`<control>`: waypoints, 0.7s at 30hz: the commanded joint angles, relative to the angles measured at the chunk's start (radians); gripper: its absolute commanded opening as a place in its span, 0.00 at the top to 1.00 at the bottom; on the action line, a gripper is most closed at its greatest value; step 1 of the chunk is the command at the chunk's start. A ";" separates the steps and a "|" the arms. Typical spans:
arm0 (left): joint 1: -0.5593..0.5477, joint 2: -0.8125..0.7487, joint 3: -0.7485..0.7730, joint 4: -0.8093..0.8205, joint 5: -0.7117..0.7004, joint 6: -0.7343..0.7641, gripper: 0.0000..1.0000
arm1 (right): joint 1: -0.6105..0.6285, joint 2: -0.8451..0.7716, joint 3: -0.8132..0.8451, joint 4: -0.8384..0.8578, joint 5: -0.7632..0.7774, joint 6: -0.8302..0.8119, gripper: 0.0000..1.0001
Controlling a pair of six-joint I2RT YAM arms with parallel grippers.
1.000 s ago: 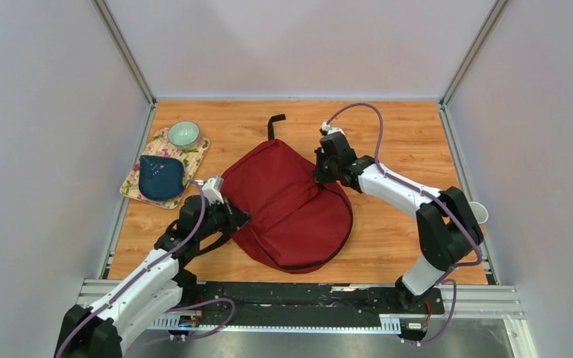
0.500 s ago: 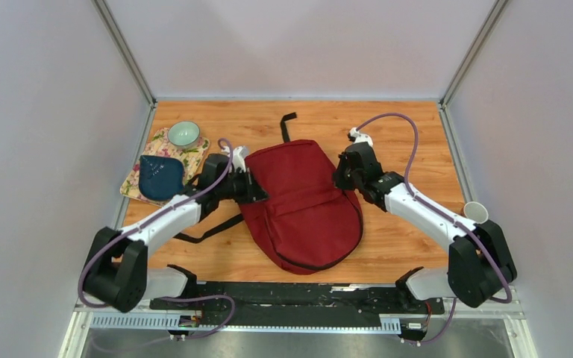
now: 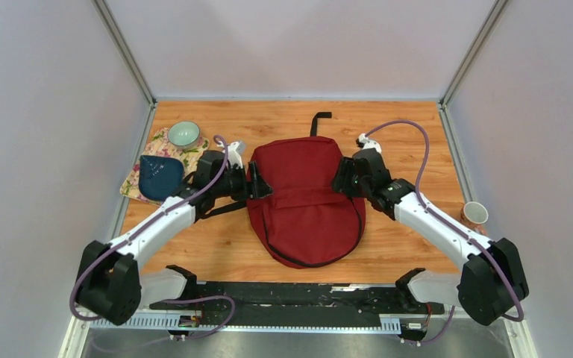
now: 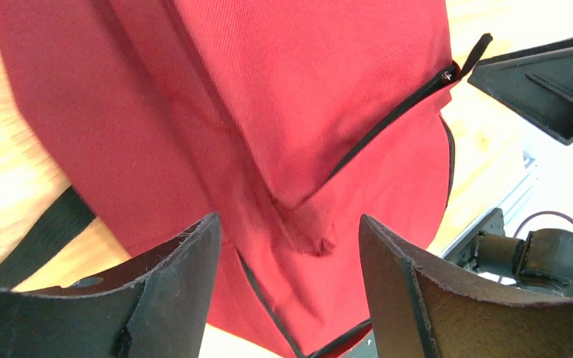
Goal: Pack the student bag
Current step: Zip the student bag at the center of the board, then adjust the student bag at the center of the board.
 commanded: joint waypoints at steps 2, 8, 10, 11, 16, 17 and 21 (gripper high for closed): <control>0.002 -0.207 -0.065 -0.092 -0.136 0.016 0.25 | -0.030 -0.093 0.017 -0.050 0.036 0.009 0.38; 0.004 -0.367 -0.156 -0.130 -0.201 -0.018 0.23 | -0.091 -0.174 -0.017 -0.106 0.078 0.006 0.34; 0.004 -0.382 -0.189 -0.121 -0.196 -0.042 0.23 | -0.123 -0.188 -0.043 -0.109 0.073 0.003 0.33; 0.002 -0.385 -0.203 -0.109 -0.177 -0.051 0.23 | -0.134 -0.196 -0.051 -0.110 0.052 -0.001 0.33; 0.002 -0.365 -0.292 -0.016 -0.118 -0.120 0.22 | -0.191 -0.198 -0.092 -0.112 -0.057 -0.001 0.33; 0.001 -0.361 -0.303 0.004 -0.104 -0.131 0.22 | -0.188 -0.199 -0.108 -0.110 -0.089 0.002 0.33; -0.004 -0.328 -0.347 0.095 -0.069 -0.180 0.22 | -0.191 -0.184 -0.149 -0.078 -0.233 0.043 0.34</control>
